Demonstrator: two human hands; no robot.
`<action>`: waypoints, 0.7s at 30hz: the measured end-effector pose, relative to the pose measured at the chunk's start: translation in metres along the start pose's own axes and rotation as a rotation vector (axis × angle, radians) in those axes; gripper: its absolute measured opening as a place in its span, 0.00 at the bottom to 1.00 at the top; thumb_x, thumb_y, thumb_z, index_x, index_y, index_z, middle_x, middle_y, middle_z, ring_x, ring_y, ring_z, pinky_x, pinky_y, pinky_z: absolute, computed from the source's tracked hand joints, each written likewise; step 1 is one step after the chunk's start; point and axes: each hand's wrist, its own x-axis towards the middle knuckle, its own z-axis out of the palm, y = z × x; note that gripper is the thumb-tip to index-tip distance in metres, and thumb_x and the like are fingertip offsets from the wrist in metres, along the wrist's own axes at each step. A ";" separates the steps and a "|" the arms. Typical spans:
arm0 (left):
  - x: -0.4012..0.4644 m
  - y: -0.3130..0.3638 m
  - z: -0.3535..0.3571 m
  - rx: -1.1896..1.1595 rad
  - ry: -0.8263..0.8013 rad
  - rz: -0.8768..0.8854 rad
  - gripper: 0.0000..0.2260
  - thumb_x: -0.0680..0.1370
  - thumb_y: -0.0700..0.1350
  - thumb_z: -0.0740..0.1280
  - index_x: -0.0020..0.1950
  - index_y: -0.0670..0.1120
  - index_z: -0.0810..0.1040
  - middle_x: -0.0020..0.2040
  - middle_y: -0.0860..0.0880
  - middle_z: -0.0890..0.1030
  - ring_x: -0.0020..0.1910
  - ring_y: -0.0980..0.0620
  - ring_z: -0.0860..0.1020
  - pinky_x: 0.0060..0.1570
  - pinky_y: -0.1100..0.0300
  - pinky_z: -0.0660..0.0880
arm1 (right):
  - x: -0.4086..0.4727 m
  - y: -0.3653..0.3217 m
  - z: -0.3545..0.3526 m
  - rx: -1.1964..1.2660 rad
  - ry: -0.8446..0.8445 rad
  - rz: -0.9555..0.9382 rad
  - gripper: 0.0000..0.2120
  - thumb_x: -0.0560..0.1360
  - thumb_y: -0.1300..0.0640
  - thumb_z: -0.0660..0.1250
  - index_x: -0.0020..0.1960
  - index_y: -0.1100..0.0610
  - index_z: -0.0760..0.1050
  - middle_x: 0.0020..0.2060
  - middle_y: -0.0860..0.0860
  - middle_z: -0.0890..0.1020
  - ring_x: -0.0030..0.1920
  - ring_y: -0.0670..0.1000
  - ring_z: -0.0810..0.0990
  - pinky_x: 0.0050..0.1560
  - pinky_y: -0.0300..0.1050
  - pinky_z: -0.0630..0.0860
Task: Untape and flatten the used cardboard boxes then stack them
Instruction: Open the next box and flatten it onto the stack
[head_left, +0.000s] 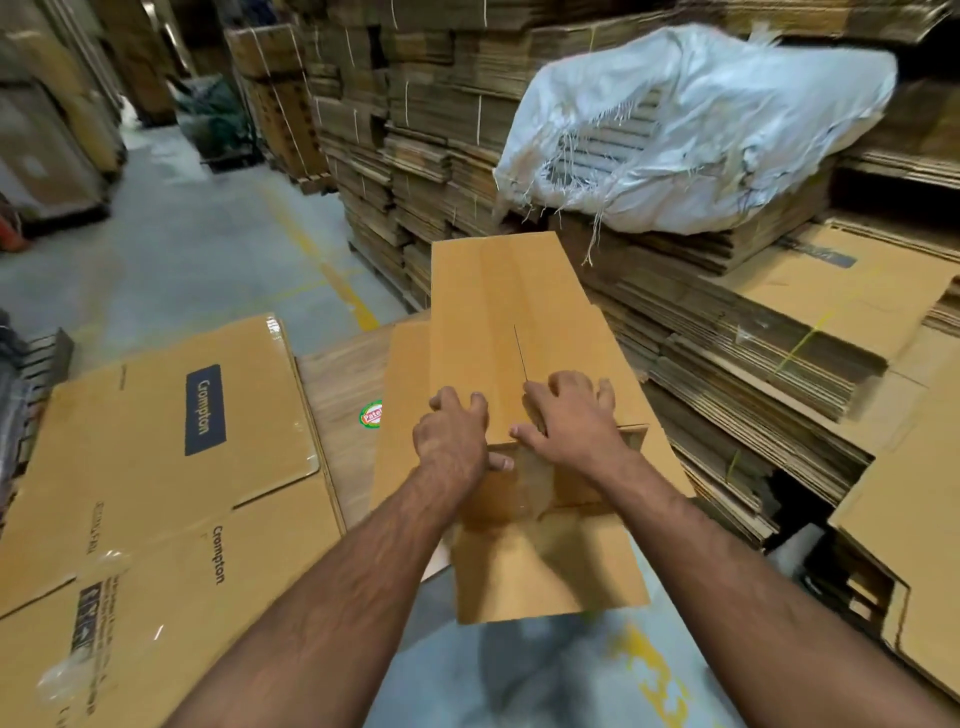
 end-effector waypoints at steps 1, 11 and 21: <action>0.000 -0.001 -0.002 -0.024 -0.015 -0.009 0.47 0.67 0.72 0.67 0.77 0.50 0.54 0.70 0.37 0.60 0.64 0.39 0.72 0.52 0.49 0.76 | 0.003 -0.002 -0.003 -0.031 -0.024 -0.010 0.28 0.77 0.35 0.58 0.73 0.46 0.64 0.70 0.57 0.67 0.72 0.58 0.62 0.70 0.67 0.53; 0.010 0.004 -0.010 0.054 -0.034 -0.043 0.42 0.71 0.75 0.57 0.76 0.49 0.60 0.69 0.40 0.68 0.67 0.37 0.67 0.63 0.45 0.65 | 0.012 -0.003 -0.040 -0.311 0.155 -0.117 0.16 0.76 0.53 0.68 0.63 0.52 0.75 0.69 0.57 0.68 0.70 0.58 0.65 0.67 0.63 0.63; 0.013 0.046 -0.011 -0.133 0.100 -0.129 0.43 0.73 0.75 0.51 0.68 0.38 0.71 0.62 0.40 0.72 0.60 0.38 0.71 0.55 0.46 0.73 | 0.000 0.055 -0.087 -0.123 0.348 0.250 0.09 0.74 0.64 0.67 0.54 0.65 0.75 0.55 0.59 0.72 0.48 0.60 0.77 0.45 0.53 0.78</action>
